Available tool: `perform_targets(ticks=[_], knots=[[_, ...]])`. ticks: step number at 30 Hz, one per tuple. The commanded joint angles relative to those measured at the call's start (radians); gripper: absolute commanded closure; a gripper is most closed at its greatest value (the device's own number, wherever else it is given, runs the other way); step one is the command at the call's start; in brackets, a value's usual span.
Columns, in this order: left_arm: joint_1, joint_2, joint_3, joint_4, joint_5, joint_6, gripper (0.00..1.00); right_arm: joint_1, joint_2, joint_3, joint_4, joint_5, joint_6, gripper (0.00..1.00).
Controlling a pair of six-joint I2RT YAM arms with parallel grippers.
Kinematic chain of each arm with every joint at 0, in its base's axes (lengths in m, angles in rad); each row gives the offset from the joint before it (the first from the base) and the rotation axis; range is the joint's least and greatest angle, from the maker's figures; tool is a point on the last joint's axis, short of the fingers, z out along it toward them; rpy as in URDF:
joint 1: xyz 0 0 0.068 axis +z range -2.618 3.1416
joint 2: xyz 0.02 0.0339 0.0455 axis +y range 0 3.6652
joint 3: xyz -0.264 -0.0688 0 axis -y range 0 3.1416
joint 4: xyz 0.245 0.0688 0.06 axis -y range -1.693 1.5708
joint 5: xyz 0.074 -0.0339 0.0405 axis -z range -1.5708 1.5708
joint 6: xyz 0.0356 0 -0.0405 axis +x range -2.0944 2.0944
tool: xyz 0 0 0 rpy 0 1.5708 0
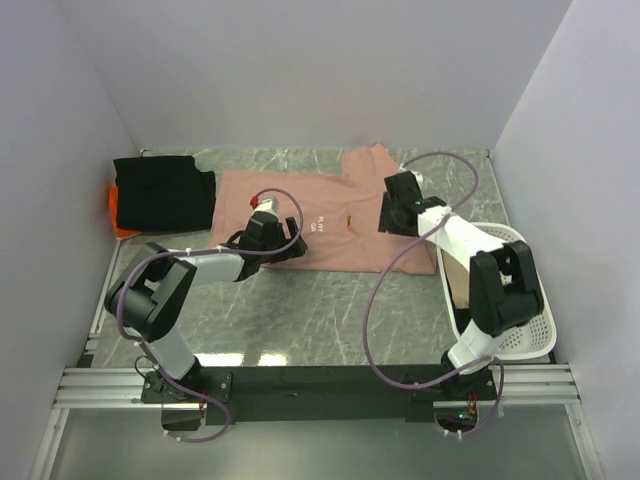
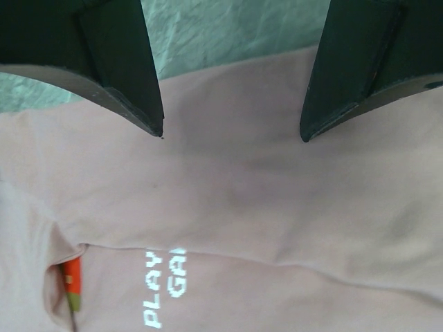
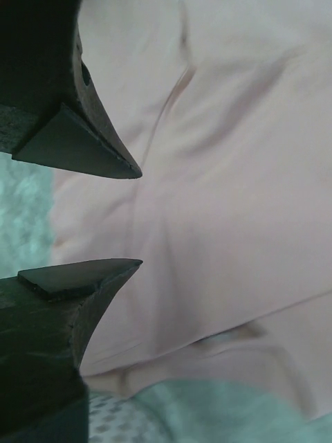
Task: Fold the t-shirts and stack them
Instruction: Fold the tshirt
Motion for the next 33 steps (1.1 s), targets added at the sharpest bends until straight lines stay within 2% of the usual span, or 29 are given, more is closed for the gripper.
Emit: perform_targets(ticks=[1, 5, 10, 24, 33], knots=[[0.003, -0.057, -0.018, -0.065, -0.072, 0.02, 0.14, -0.009, -0.099, -0.117, -0.032, 0.081, 0.068, 0.43], [0.028, -0.031, -0.033, -0.051, -0.072, 0.019, 0.13, -0.032, -0.153, -0.214, -0.026, 0.074, 0.106, 0.43], [0.06, -0.003, -0.064, -0.036, -0.059, 0.01, 0.14, -0.047, -0.124, -0.264, -0.021, 0.058, 0.105, 0.43], [0.126, -0.069, -0.151, -0.039, -0.086, 0.014, 0.13, -0.096, -0.013, -0.208, -0.07, 0.06, 0.066, 0.43], [0.129, -0.248, -0.165, -0.049, -0.055, 0.022, 0.12, -0.127, -0.016, -0.208, -0.085, 0.086, 0.045, 0.43]])
